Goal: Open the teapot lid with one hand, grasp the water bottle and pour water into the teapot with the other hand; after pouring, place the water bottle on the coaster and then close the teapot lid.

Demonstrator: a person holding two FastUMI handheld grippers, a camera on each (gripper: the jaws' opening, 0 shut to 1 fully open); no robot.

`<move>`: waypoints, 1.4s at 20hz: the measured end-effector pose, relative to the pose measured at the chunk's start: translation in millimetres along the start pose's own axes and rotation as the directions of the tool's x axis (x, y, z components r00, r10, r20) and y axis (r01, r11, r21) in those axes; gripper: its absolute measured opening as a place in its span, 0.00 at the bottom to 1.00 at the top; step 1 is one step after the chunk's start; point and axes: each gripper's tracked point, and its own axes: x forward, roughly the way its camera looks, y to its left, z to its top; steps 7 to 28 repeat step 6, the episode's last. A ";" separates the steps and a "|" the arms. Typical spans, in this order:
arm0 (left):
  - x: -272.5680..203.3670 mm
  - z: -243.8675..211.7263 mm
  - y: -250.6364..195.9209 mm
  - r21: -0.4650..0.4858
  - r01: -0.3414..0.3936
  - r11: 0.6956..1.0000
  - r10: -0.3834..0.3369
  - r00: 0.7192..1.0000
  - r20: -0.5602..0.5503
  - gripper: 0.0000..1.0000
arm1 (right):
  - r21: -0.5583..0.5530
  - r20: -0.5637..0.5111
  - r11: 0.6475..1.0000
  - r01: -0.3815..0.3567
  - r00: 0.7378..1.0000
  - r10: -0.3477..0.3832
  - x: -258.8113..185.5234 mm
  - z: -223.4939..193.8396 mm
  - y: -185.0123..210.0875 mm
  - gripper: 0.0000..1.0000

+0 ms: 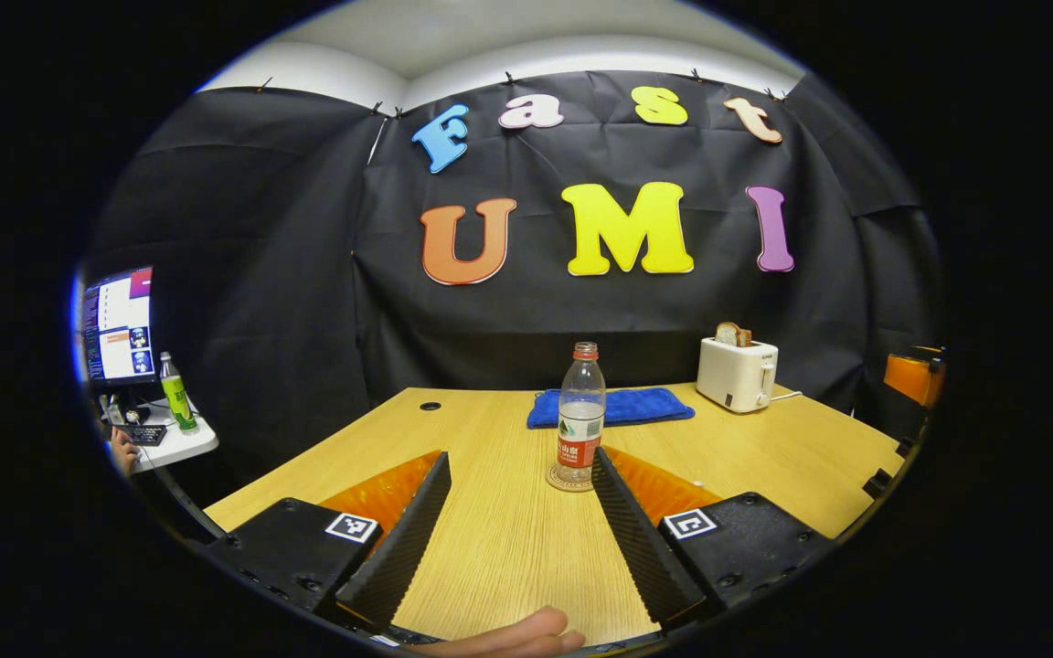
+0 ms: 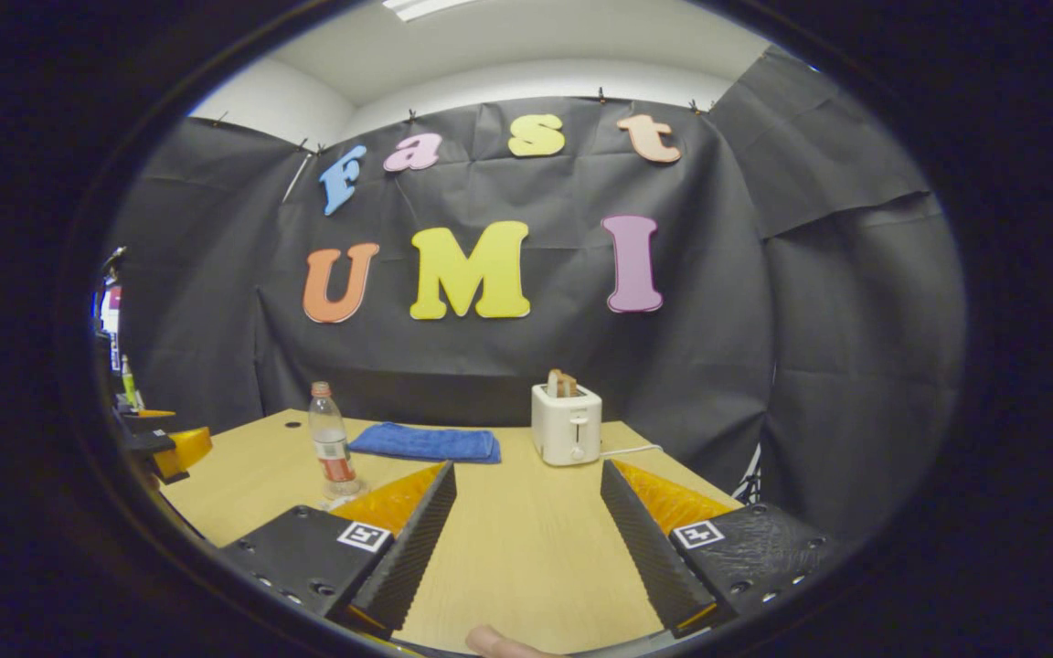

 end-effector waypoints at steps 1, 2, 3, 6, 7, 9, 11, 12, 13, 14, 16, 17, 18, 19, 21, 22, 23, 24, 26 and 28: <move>-0.5 1.7 3.2 0.008 -0.016 1.000 0.016 1.000 0.007 0.97 | -0.005 -0.006 1.000 -0.010 1.000 0.010 0.3 -1.7 2.9 0.96; -1.0 3.3 6.3 0.014 -0.027 1.000 0.027 1.000 0.014 0.98 | -0.009 -0.011 1.000 -0.012 1.000 0.012 1.2 -3.1 3.9 0.99; -0.9 2.0 4.6 0.017 -0.026 1.000 0.026 1.000 0.013 0.98 | -0.011 -0.012 1.000 -0.009 1.000 0.009 2.0 -3.2 2.2 0.96; 0.5 -4.7 0.7 0.003 -0.014 1.000 0.014 1.000 -0.015 0.97 | -0.007 -0.021 1.000 -0.022 1.000 0.021 1.7 -5.2 6.1 0.93; 0.5 -4.7 0.7 0.003 -0.014 1.000 0.014 1.000 -0.015 0.97 | -0.007 -0.021 1.000 -0.022 1.000 0.021 1.7 -5.2 6.1 0.93; 0.5 -4.7 0.7 0.003 -0.014 1.000 0.014 1.000 -0.015 0.97 | -0.007 -0.021 1.000 -0.022 1.000 0.021 1.7 -5.2 6.1 0.93; 0.5 -4.7 0.7 0.003 -0.014 1.000 0.014 1.000 -0.015 0.97 | -0.007 -0.021 1.000 -0.022 1.000 0.021 1.7 -5.2 6.1 0.93; 0.5 -4.7 0.7 0.003 -0.014 1.000 0.014 1.000 -0.015 0.97 | -0.007 -0.021 1.000 -0.022 1.000 0.021 1.7 -5.2 6.1 0.93; 0.5 -4.7 0.7 0.003 -0.014 1.000 0.014 1.000 -0.015 0.97 | -0.007 -0.021 1.000 -0.022 1.000 0.021 1.7 -5.2 6.1 0.93; 0.5 -4.7 0.7 0.003 -0.014 1.000 0.014 1.000 -0.015 0.97 | -0.007 -0.021 1.000 -0.022 1.000 0.021 1.7 -5.2 6.1 0.93; 0.5 -4.7 0.7 0.003 -0.014 1.000 0.014 1.000 -0.015 0.97 | -0.007 -0.021 1.000 -0.022 1.000 0.021 1.7 -5.2 6.1 0.93; 0.5 -4.7 0.7 0.003 -0.014 1.000 0.014 1.000 -0.015 0.97 | -0.007 -0.021 1.000 -0.022 1.000 0.021 1.7 -5.2 6.1 0.93; 0.5 -4.7 0.7 0.003 -0.014 1.000 0.014 1.000 -0.015 0.97 | -0.007 -0.021 1.000 -0.022 1.000 0.021 1.7 -5.2 6.1 0.93; 0.5 -4.7 0.7 0.003 -0.014 1.000 0.014 1.000 -0.015 0.97 | -0.007 -0.021 1.000 -0.022 1.000 0.021 1.7 -5.2 6.1 0.93; 0.5 -4.7 0.7 0.003 -0.014 1.000 0.014 1.000 -0.015 0.97 | -0.007 -0.021 1.000 -0.022 1.000 0.021 1.7 -5.2 6.1 0.93; 0.5 -4.7 0.7 0.003 -0.014 1.000 0.014 1.000 -0.015 0.97 | -0.007 -0.021 1.000 -0.022 1.000 0.021 1.7 -5.2 6.1 0.93; 0.5 -4.7 0.7 0.003 -0.014 1.000 0.014 1.000 -0.015 0.97 | -0.007 -0.021 1.000 -0.022 1.000 0.021 1.7 -5.2 6.1 0.93; 0.5 -4.7 0.7 0.003 -0.014 1.000 0.014 1.000 -0.015 0.97 | -0.007 -0.021 1.000 -0.022 1.000 0.021 1.7 -5.2 6.1 0.93; 0.5 -4.7 0.7 0.003 -0.014 1.000 0.014 1.000 -0.015 0.97 | -0.007 -0.021 1.000 -0.022 1.000 0.021 1.7 -5.2 6.1 0.93; 0.5 -4.7 0.7 0.003 -0.014 1.000 0.014 1.000 -0.015 0.97 | -0.007 -0.021 1.000 -0.022 1.000 0.021 1.7 -5.2 6.1 0.93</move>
